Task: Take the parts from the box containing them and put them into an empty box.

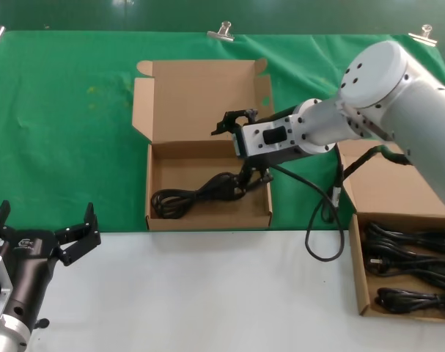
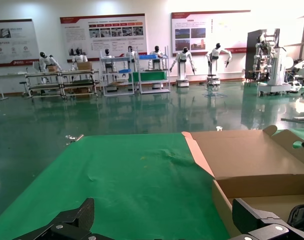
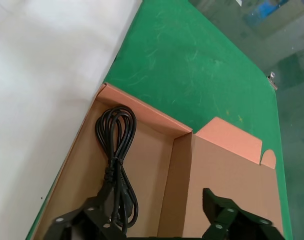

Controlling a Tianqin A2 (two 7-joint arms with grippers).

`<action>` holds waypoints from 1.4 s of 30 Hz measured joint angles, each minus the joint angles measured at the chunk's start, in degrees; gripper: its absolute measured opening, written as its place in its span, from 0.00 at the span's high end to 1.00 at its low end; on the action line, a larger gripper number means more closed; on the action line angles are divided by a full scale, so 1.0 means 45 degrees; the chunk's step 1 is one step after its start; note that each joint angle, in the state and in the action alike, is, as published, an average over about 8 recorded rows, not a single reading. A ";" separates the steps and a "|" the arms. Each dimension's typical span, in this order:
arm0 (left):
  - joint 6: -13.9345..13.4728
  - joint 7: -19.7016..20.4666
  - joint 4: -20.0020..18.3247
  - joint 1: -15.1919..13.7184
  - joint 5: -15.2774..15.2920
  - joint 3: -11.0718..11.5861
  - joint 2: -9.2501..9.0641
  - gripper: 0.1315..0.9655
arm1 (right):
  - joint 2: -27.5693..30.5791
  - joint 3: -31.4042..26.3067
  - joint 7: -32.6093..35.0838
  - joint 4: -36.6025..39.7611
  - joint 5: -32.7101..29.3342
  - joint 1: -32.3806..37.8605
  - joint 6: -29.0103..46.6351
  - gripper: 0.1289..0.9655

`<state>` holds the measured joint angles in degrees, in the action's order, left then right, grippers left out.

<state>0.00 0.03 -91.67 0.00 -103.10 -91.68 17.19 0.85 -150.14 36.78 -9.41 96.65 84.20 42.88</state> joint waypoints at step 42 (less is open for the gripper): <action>0.0000 -0.0001 0.0000 0.0000 -0.0002 0.0000 0.0000 0.00 | 0.2581 0.5522 -0.4879 -0.9284 -0.1285 -0.7618 -0.3228 0.00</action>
<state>0.00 0.02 -91.67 0.00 -103.11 -91.68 17.19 12.46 -125.29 14.82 -51.19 90.87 49.92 28.35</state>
